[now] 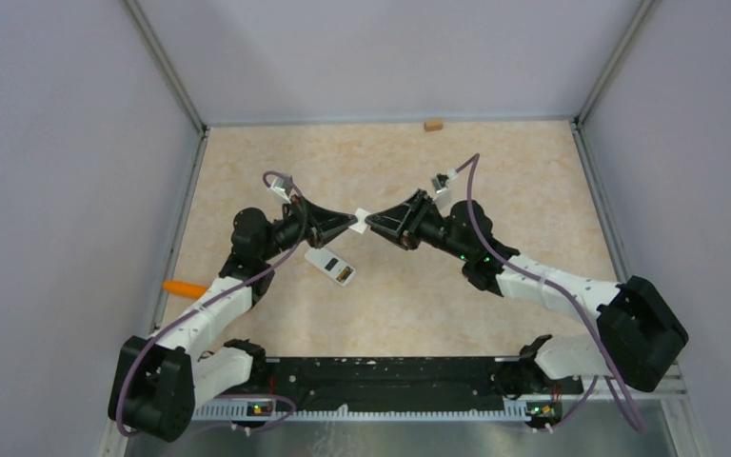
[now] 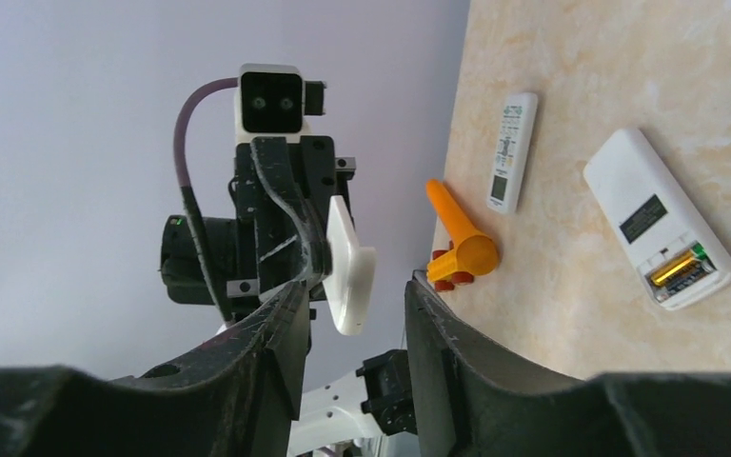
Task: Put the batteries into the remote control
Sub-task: Pick up the battery cover at the center of the board.
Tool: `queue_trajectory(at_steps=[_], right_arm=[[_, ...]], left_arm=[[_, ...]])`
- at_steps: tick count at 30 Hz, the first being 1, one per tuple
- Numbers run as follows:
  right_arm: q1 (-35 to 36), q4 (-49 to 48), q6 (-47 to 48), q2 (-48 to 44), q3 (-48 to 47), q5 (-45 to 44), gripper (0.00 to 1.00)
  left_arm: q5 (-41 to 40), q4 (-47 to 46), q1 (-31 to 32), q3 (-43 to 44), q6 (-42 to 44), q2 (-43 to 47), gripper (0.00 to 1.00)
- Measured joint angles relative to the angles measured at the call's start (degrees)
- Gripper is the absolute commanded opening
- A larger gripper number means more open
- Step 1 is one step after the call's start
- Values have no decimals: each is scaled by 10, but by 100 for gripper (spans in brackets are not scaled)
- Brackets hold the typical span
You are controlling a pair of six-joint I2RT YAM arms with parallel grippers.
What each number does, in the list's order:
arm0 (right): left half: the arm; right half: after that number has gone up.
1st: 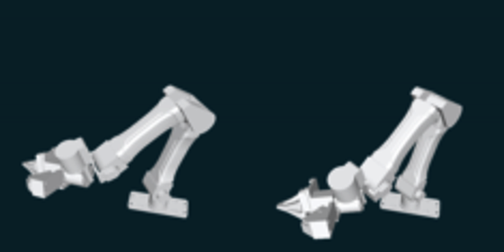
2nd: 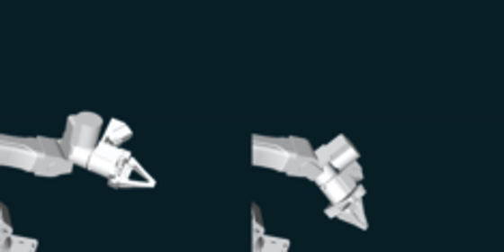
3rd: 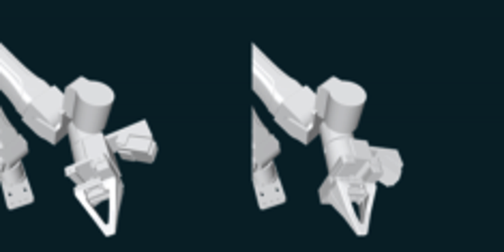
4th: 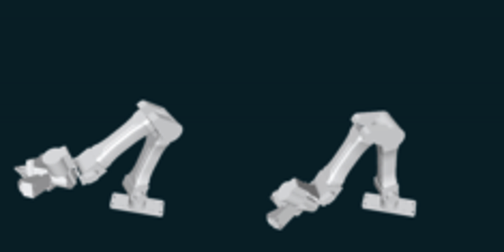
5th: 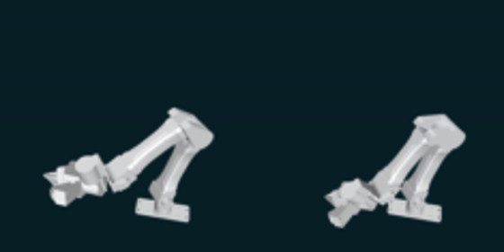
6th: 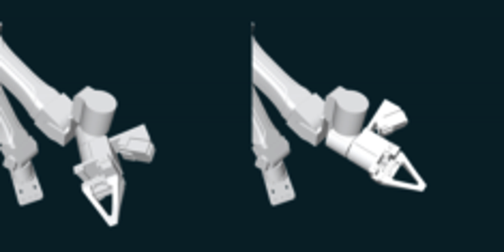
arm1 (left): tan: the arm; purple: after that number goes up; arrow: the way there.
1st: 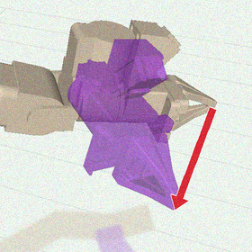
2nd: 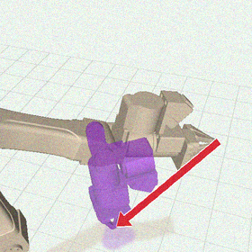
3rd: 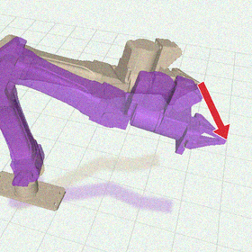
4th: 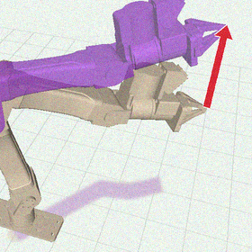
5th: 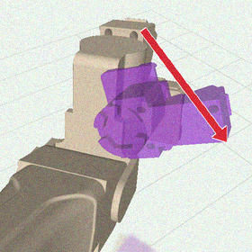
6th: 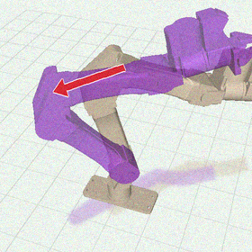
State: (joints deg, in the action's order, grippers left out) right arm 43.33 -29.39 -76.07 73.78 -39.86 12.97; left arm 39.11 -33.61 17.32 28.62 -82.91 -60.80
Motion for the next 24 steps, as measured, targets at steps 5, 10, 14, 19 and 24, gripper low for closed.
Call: queue_trajectory(at_steps=[5,10,14,19,24], right_arm=[[0,-38,-10,12,-1,13,31],[0,-68,-23,29,-1,24,13],[0,-86,-31,32,-1,26,0],[0,-73,-16,32,-2,20,0],[0,1,27,27,-4,-5,0]], left_arm=[[1,-10,0,0,-11,0,0],[1,-24,0,0,-17,0,0],[1,-27,0,0,-15,0,29],[-9,34,0,7,41,4,89],[-121,281,-2,79,191,11,99]])
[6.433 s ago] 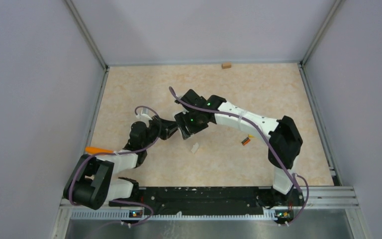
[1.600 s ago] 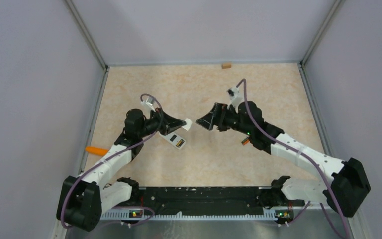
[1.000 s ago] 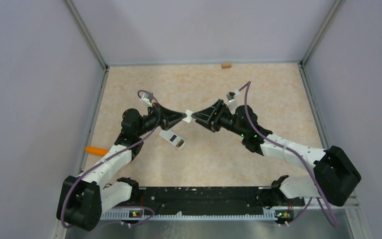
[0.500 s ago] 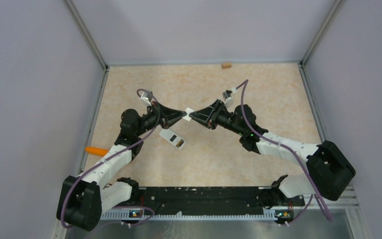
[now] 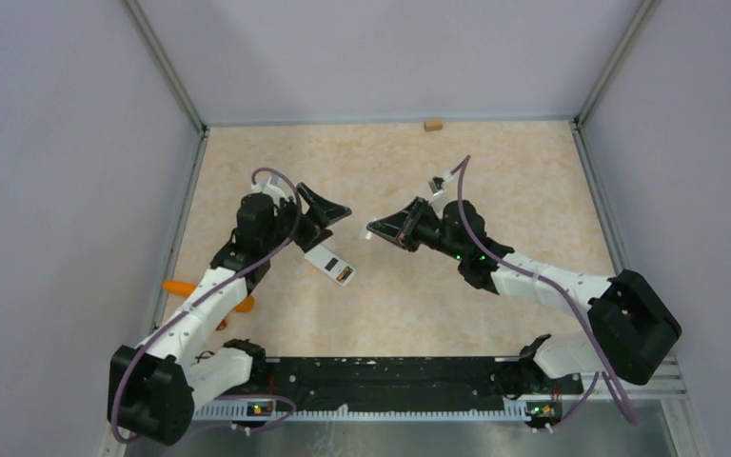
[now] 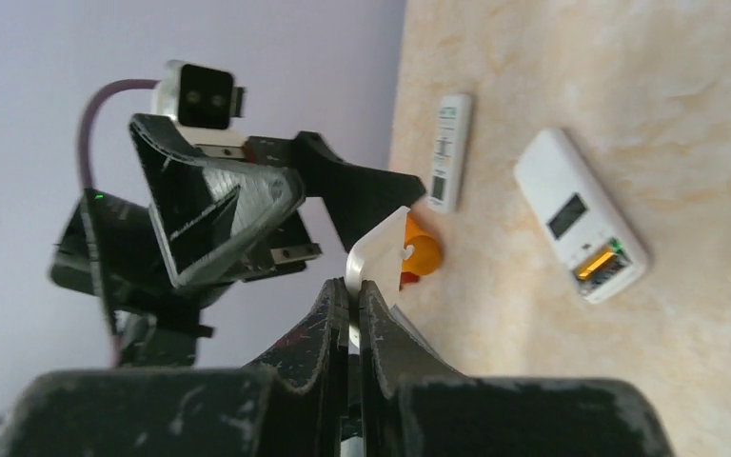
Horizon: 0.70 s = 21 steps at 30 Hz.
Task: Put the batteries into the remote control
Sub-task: Pick up the battery cover at the center of the board, then adjust the remote control at the center of the board.
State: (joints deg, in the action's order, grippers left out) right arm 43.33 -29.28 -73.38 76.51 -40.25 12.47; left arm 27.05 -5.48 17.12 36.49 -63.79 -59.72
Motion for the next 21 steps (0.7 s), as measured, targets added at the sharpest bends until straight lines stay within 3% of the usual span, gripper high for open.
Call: queue_trajectory(at_steps=[5,8,11,15,21], right_arm=[[0,83,45,-9,0,-27,0],[0,120,67,-19,1,-39,0],[0,142,84,-29,1,-47,0],[0,160,100,-41,1,-54,0],[0,171,109,-50,6,-58,0]], left_arm=[[-174,169,-5,31,111,-5,97],[-227,210,-14,30,146,-32,87],[-242,213,-27,30,171,-75,81],[-240,208,-43,30,191,-130,80],[-219,181,-56,41,212,-203,68]])
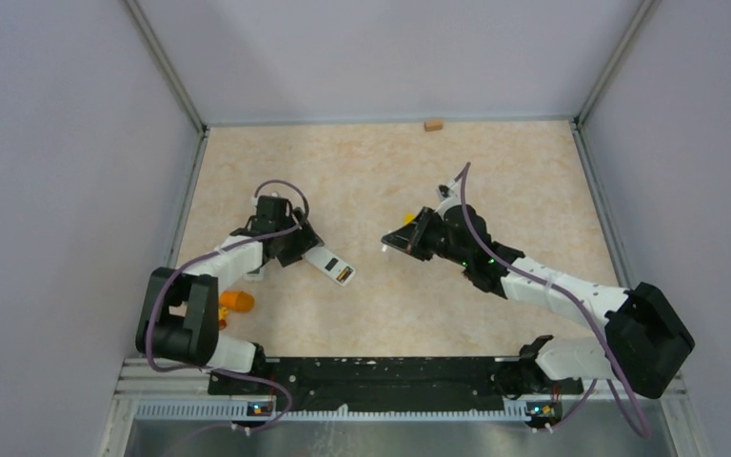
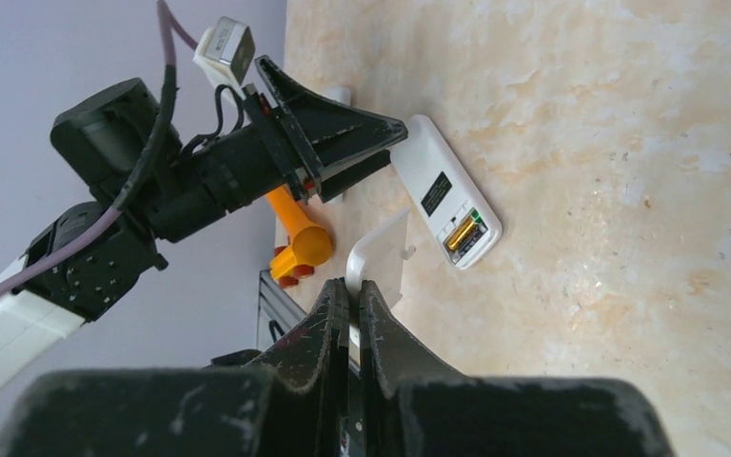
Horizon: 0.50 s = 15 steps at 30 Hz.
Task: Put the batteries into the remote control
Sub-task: Adjust the remote control at the center of the board.
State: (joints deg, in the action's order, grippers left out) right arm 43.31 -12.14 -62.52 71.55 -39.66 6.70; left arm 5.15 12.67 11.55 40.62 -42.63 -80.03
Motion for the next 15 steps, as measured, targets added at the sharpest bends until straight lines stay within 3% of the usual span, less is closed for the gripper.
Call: queue_trajectory(at_steps=[9,15], right_arm=[[-2,38,6,-8,7,1,0],[-4,46,2,-10,27,12,0]], left_arm=[[73,-54,-6,-4,3,-42,50],[143,-106,-6,-69,-35,-26,48]])
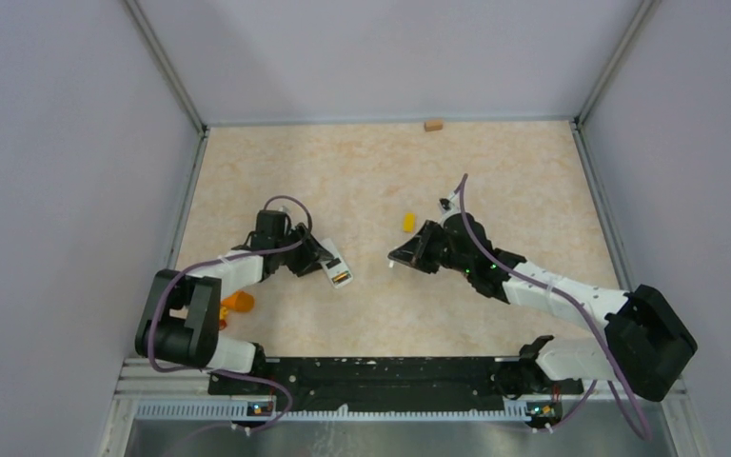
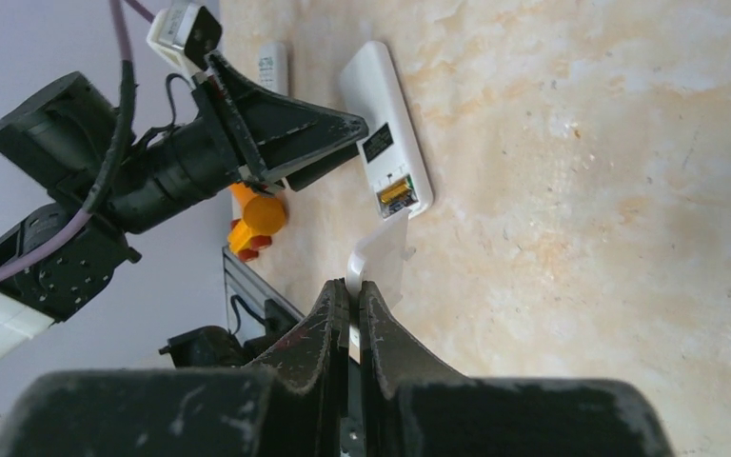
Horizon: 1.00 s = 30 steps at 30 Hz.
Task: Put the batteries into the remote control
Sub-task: Adjust the remote control at the center of the board.
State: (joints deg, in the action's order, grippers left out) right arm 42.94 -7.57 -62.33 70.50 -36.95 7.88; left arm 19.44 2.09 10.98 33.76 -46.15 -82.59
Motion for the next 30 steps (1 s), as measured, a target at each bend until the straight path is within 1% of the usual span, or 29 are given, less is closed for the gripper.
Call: queue_trajectory(at_steps=[2,5,9,15,20,25,28,30], right_arm=[[0,2,-3,0,10,4,0],[0,7,-3,0,16,4,0],[0,8,-5,-1,17,3,0],[0,9,-5,-3,17,-5,0],[-5,6,-5,-3,17,-1,0],[-23,-10,-5,6,17,23,0],[-27,-11,-5,21,17,33,0],[-29,-10,-9,27,17,38,0]], left_arm=[[15,-15,0,-19,-11,13,50],[24,-20,0,-36,-20,28,50],[39,-29,0,-41,-35,30,47],[58,-90,19,-68,-105,26,42],[70,-156,52,-71,-158,-5,40],[76,-196,84,-63,-191,-51,36],[80,-216,100,-61,-209,-76,29],[81,-235,113,-61,-228,-91,29]])
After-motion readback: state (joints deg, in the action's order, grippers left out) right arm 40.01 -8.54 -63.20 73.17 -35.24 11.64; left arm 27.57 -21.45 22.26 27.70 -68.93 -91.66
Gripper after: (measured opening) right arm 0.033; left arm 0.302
